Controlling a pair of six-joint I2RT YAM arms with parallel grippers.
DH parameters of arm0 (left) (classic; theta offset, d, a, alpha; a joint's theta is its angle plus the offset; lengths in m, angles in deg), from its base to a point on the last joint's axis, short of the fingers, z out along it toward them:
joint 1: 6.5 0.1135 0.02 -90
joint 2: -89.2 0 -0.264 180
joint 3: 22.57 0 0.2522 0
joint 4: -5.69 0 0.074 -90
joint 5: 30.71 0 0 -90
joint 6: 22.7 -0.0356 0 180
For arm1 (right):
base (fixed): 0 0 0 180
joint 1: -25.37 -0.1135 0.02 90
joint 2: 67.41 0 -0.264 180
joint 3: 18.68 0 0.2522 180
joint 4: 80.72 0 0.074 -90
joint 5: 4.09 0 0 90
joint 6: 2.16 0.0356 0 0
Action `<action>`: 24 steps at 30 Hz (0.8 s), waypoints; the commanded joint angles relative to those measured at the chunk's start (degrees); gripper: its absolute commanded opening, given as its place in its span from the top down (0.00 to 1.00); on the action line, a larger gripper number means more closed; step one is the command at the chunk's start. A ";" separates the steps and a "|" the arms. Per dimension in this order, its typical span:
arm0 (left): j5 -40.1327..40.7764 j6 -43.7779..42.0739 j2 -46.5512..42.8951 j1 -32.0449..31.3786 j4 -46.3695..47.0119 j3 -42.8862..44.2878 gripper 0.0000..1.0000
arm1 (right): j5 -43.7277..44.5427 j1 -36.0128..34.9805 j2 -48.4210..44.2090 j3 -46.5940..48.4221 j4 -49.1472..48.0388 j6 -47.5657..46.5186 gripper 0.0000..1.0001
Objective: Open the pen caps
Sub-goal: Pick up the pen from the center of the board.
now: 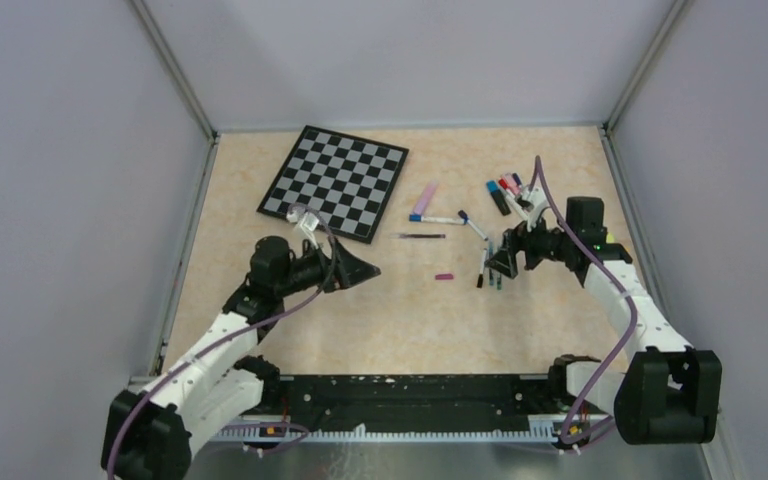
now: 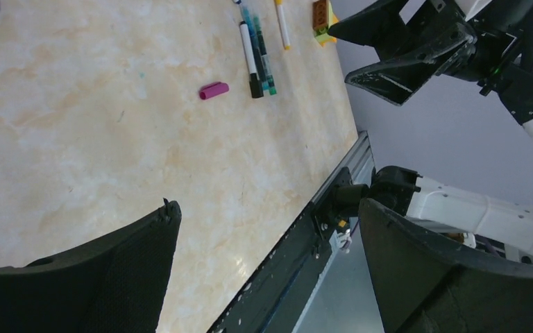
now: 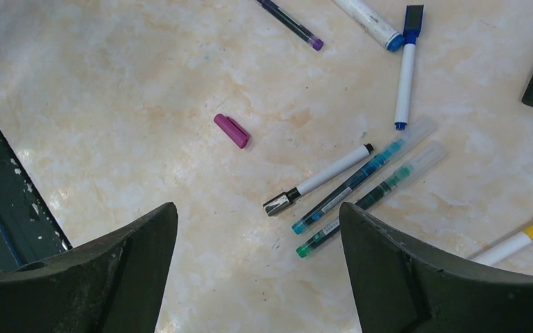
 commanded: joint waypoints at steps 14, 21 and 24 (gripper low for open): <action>31.38 -13.07 32.79 -23.20 -21.65 36.58 0.01 | -14.95 2.34 -0.67 -2.05 -0.45 -15.52 0.19; 34.95 -13.93 27.08 -23.04 -18.67 32.40 0.01 | -15.03 -5.72 9.81 10.16 22.37 -57.09 0.22; 37.57 -13.95 21.66 -22.44 -17.13 27.07 0.01 | -10.27 -9.87 14.47 14.65 23.07 -63.06 0.23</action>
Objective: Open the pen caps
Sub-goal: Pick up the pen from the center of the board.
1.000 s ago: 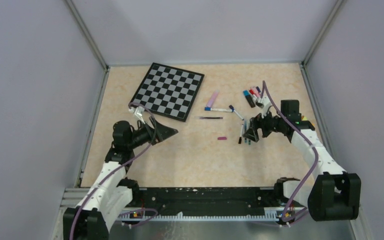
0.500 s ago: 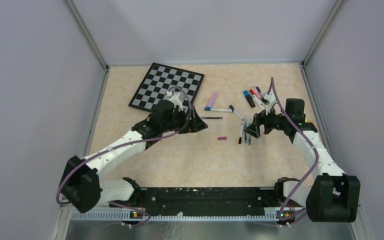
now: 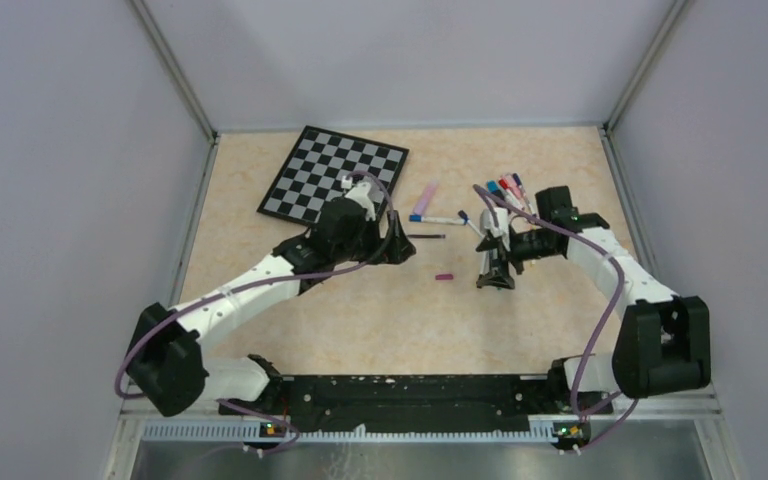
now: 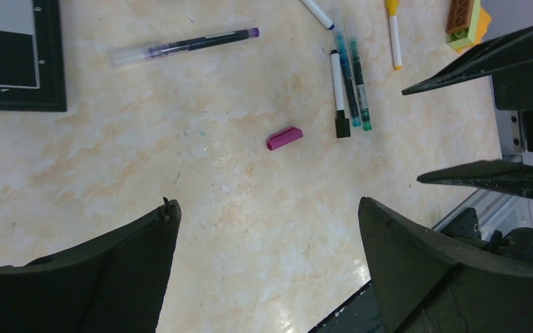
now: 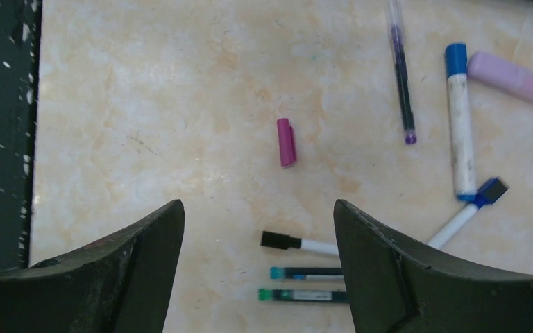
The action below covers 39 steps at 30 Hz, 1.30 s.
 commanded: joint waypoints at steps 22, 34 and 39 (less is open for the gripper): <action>22.03 -1.70 -37.94 2.33 0.86 -23.01 0.01 | 22.01 -19.15 38.53 36.08 -4.05 -7.45 0.54; 24.55 -2.83 -39.67 2.32 2.16 -25.19 0.01 | 26.01 -21.26 45.77 41.68 -3.73 -3.37 0.63; 24.26 -2.66 -39.73 2.33 2.26 -25.39 0.01 | 26.85 -21.64 47.65 43.84 -1.15 -2.42 0.71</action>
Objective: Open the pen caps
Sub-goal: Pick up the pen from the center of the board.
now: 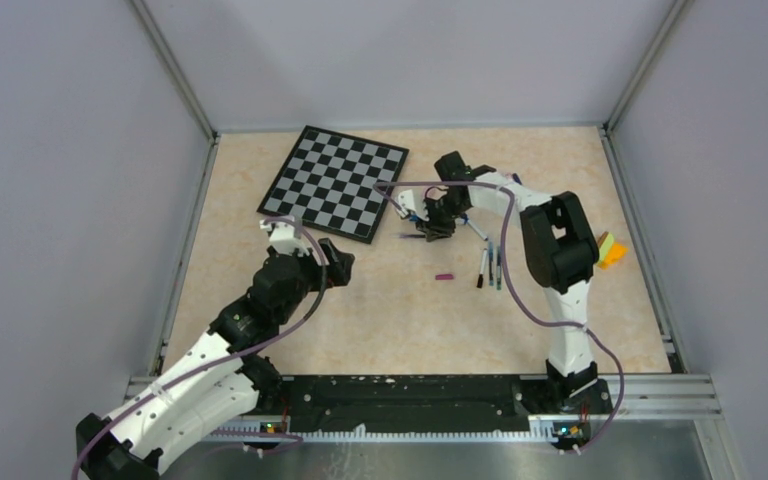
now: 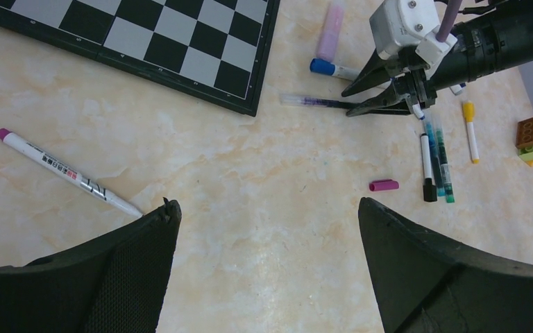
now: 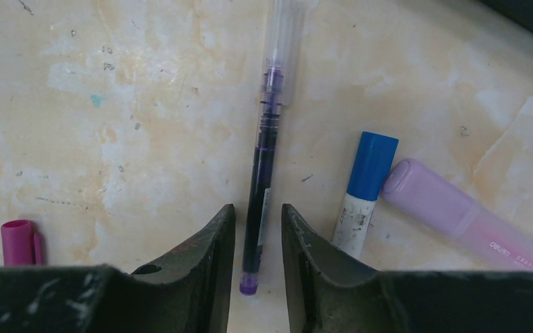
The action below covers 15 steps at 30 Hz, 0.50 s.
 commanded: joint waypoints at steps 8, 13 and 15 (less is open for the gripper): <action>-0.57 1.05 -1.53 0.16 4.04 -1.46 0.01 | 5.83 -2.53 3.56 4.30 8.63 1.39 0.88; -4.03 5.18 -1.92 0.12 7.18 -4.10 0.01 | 9.08 -4.15 4.54 4.34 10.43 6.67 1.00; -5.29 8.11 -2.00 0.16 8.54 -5.48 0.01 | 11.50 -4.81 4.24 3.91 8.22 12.13 1.00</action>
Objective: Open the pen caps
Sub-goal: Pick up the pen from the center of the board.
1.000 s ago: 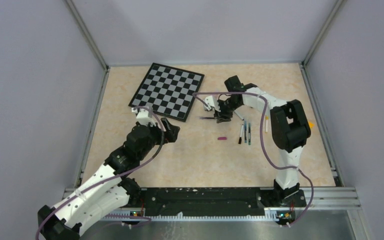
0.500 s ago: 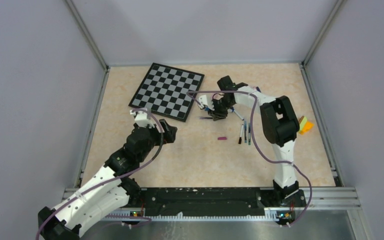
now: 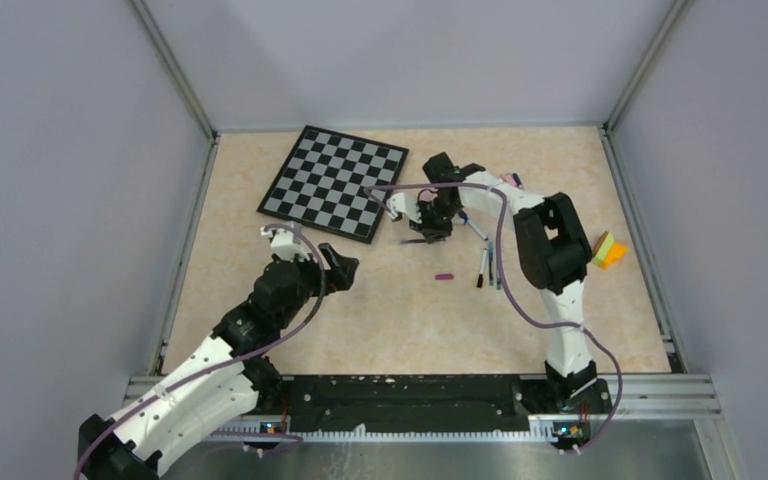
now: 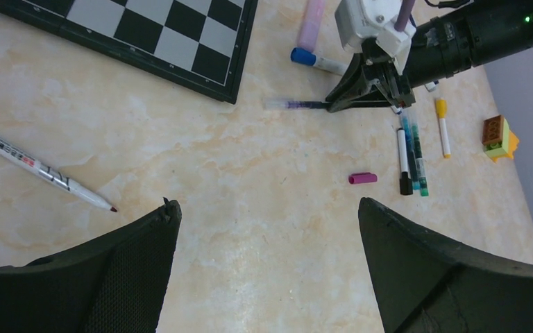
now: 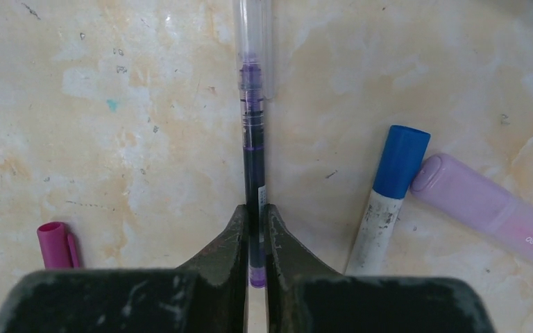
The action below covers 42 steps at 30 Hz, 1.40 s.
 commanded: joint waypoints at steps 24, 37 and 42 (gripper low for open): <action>-14.86 32.94 12.18 0.16 46.19 -16.73 0.01 | -16.91 -2.62 -24.00 -17.90 -9.08 32.75 1.00; -12.32 30.79 28.50 -4.50 48.28 -5.36 0.09 | -29.89 -2.61 -29.42 -25.88 -19.59 46.08 1.00; -7.97 30.68 30.69 -8.06 47.69 -3.93 0.21 | -33.01 -2.69 -28.99 -26.33 -23.36 51.59 1.00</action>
